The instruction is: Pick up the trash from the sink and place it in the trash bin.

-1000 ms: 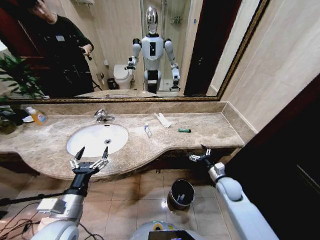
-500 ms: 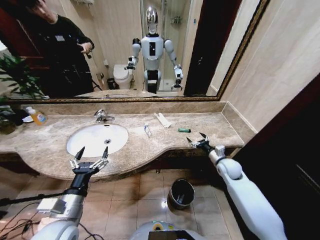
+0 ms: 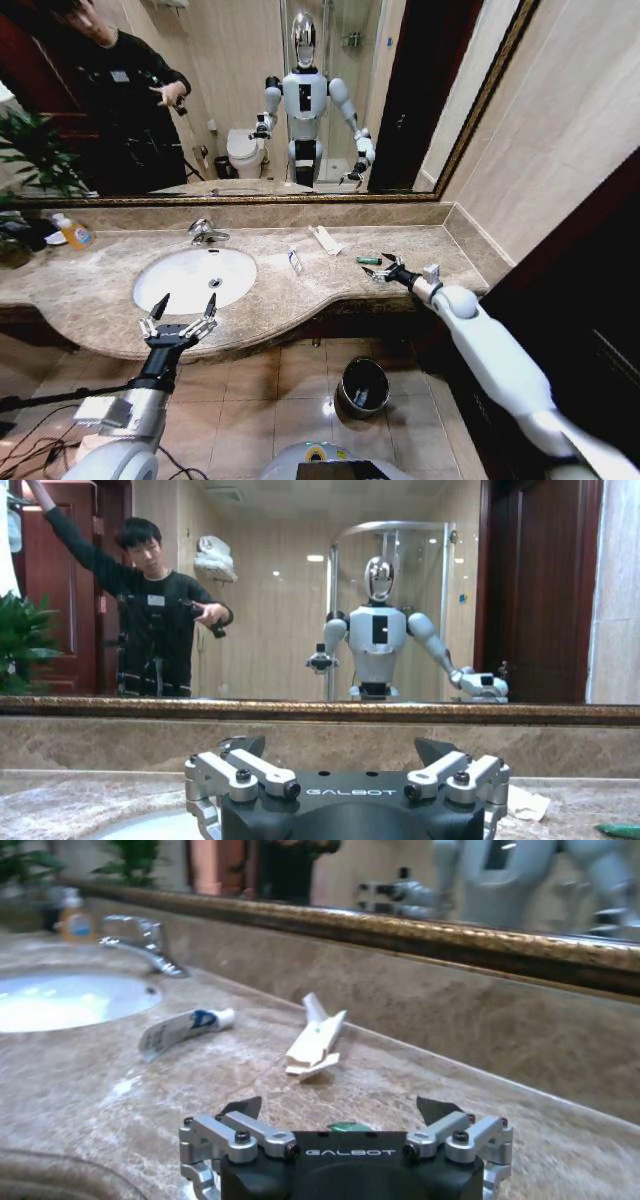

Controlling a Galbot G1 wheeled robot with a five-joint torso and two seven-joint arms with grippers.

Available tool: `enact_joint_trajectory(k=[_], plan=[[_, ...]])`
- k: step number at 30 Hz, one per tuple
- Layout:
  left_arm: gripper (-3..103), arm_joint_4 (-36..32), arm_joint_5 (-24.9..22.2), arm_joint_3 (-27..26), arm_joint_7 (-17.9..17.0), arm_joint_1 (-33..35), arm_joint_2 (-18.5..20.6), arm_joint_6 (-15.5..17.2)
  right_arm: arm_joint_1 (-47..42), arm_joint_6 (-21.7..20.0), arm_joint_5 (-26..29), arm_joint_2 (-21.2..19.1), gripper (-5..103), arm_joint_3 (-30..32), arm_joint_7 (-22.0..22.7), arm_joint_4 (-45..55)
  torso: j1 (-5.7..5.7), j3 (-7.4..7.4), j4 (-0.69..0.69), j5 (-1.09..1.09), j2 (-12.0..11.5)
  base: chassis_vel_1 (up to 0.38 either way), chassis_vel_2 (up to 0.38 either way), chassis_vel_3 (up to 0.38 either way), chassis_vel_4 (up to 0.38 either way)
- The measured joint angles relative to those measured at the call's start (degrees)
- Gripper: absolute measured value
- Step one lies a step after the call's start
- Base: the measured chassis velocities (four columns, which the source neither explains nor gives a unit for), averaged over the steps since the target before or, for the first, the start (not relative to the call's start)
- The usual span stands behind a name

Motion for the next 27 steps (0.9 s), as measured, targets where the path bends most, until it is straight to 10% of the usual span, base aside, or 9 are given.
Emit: enact_joint_trajectory(k=[6,20,27], plan=[[100,0.0,0.0,0.0,0.01,0.0,0.0,0.0,6.95,-1.83,-3.89,-1.15,100,-4.08,-7.07,-6.17,0.0,0.0,0.0,0.01,0.0,0.0,0.0,0.0,0.0],[100,0.0,0.0,0.0,0.0,0.0,0.0,0.0,13.97,-4.26,-9.24,1.05,103,-7.61,-6.03,-16.27,0.0,0.0,0.0,0.01,0.0,0.0,0.0,0.0,0.0],[100,0.0,0.0,0.0,0.01,0.0,0.0,0.0,14.0,-4.59,-8.86,0.74,86,-7.55,-5.69,-16.69,-0.01,0.0,0.0,0.01,0.01,0.0,0.0,0.0,0.0]])
